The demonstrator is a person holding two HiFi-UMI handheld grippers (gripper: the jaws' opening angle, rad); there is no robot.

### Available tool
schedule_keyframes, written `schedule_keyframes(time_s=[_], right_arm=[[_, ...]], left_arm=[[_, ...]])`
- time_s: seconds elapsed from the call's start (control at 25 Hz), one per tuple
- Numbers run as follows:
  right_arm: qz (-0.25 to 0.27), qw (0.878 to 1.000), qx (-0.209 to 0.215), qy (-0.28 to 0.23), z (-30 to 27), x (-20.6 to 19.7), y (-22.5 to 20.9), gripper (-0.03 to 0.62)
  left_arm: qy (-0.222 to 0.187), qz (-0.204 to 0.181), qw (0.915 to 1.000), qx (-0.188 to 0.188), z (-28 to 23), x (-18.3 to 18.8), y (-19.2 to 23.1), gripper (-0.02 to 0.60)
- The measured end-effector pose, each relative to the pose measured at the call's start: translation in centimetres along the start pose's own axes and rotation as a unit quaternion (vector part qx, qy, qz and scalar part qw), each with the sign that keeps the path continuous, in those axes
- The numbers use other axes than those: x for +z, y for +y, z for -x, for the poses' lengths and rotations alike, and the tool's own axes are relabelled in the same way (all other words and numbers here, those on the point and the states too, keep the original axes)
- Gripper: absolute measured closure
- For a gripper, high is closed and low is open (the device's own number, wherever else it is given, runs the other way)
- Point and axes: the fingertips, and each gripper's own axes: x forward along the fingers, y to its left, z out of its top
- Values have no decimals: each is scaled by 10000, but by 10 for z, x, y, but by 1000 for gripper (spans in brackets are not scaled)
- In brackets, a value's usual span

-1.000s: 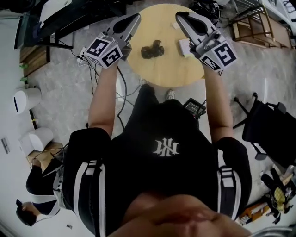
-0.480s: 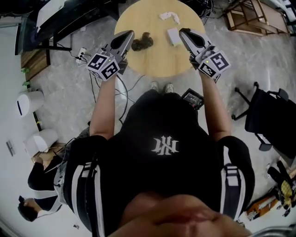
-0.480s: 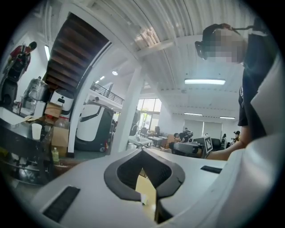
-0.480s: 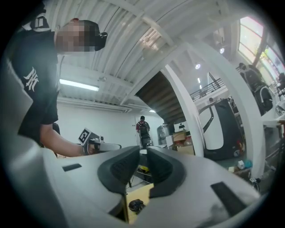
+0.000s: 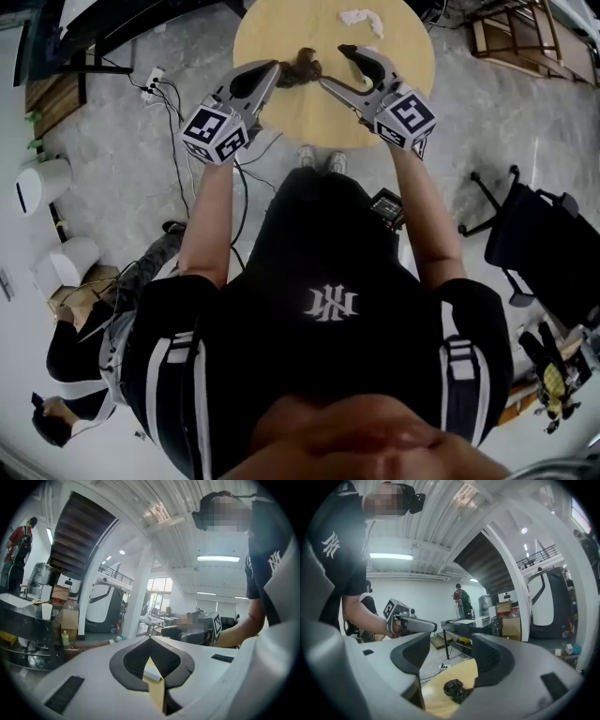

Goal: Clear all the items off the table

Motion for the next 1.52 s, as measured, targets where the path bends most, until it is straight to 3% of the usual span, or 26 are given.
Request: schedule_keyframes(time_s=[0.08, 0.12, 0.16, 0.28, 0.32, 0.4, 0.56, 0.88, 0.92, 1.04, 1.16, 1.32, 1.52], right_arm=[[-49, 9997, 125, 215, -17, -28, 2, 303], [-87, 9993, 164, 326, -23, -44, 2, 256], [-92, 9989, 178, 434, -29, -60, -1, 253], [130, 9969, 120, 762, -51, -108, -16, 251], [185, 9957, 127, 896, -58, -125, -19, 201], [275, 9926, 217, 1159, -71, -153, -19, 193], [688, 9858, 445, 1466, -97, -186, -18, 192], [1181, 9646, 771, 2230, -122, -237, -10, 193], [1257, 9626, 738, 2283, -119, -241, -11, 196], [1382, 9606, 603, 2336, -103, -244, -15, 325], [1472, 9584, 531, 2388, -93, -238, -16, 359], [1491, 9619, 391, 2259, -102, -219, -17, 381], [1317, 9775, 39, 1649, -76, -166, -21, 385]], left_arm=[[94, 39, 9999, 10, 4, -21, 8, 569], [169, 61, 9998, 38, 5, -34, 12, 569], [252, 59, 9996, 85, 5, -48, 16, 569], [395, 18, 9989, 252, 0, -89, 39, 569], [391, 60, 9987, 308, 0, -102, 46, 569], [368, 194, 9983, 409, 5, -125, 54, 569], [367, 364, 9977, 440, 12, -157, 61, 569], [392, 318, 9986, 156, 18, -193, 44, 569], [382, 335, 9986, 147, 17, -196, 41, 569], [400, 356, 9985, 68, 10, -202, 25, 569], [473, 351, 9982, -77, 7, -201, 10, 569], [422, 247, 9986, -186, 5, -191, 21, 569], [282, -54, 9993, -226, -13, -157, 13, 569]])
